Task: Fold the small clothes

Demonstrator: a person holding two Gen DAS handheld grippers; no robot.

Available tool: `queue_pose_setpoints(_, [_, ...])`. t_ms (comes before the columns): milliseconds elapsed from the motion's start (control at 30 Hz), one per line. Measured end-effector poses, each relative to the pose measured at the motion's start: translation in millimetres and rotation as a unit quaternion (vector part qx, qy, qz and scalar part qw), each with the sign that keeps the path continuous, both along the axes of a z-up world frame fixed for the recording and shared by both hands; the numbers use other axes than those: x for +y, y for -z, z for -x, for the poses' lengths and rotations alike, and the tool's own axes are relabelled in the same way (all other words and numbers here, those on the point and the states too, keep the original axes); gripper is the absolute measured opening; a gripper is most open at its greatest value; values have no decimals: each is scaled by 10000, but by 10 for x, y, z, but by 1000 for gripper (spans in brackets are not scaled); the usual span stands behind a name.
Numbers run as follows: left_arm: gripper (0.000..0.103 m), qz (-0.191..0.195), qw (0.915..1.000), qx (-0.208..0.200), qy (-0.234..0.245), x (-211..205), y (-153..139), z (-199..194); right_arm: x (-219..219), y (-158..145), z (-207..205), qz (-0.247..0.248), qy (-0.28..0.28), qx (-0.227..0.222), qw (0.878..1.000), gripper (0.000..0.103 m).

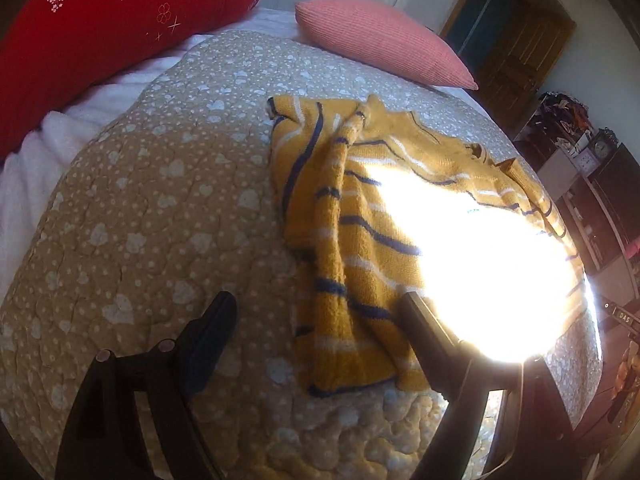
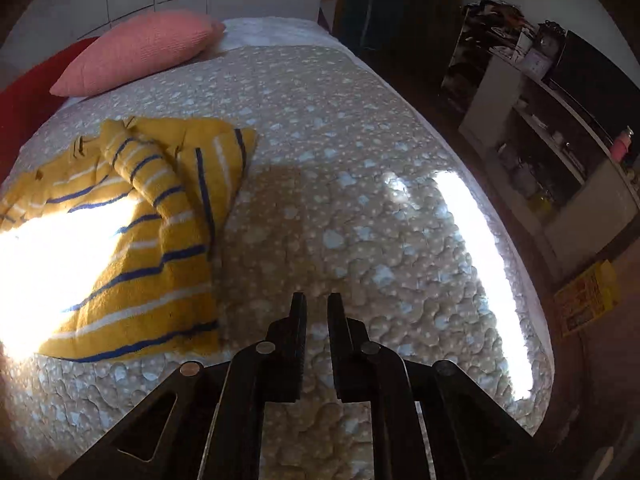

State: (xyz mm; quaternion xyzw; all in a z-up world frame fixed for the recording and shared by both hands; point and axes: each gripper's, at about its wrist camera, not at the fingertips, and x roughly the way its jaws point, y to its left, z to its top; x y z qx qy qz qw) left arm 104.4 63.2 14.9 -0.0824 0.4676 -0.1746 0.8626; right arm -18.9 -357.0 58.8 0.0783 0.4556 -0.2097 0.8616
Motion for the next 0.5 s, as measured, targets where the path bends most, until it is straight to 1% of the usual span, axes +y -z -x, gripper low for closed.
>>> queue_pose_setpoints(67, [83, -15, 10000, -18, -1, -10, -3, 1, 143, -177, -9, -254, -230, -527, 9980, 9])
queue_pose_setpoints(133, [83, -20, 10000, -33, -11, -24, 6, -5, 310, -304, -145, -529, -606, -846, 9932, 11])
queue_pose_setpoints(167, [83, -19, 10000, -38, -14, -25, 5, -2, 411, -313, -246, -672, -836, -887, 9903, 18])
queue_pose_setpoints(200, [83, -12, 10000, -42, -16, -24, 7, 1, 516, -304, -406, -757, -1034, -872, 9879, 25])
queue_pose_setpoints(267, [83, 11, 10000, -52, -18, -16, 9, 6, 702, -204, -727, -820, -1326, -727, 9851, 27])
queue_pose_setpoints(333, [83, 19, 10000, -51, -14, -7, 13, 10, 742, -18, -1090, -988, -1484, -432, 9830, 27])
queue_pose_setpoints(367, [83, 28, 10000, -46, -8, -5, 13, 9, 745, 97, -1241, -939, -1454, -237, 9846, 27])
queue_pose_setpoints(433, [83, 67, 10000, -25, -2, 10, 16, 7, 590, 276, -1606, -697, -1229, 74, 9899, 27])
queue_pose_setpoints(500, [83, 140, 9999, 19, 17, 43, 12, -4, 341, 334, -1830, -597, -740, 71, 9954, 26])
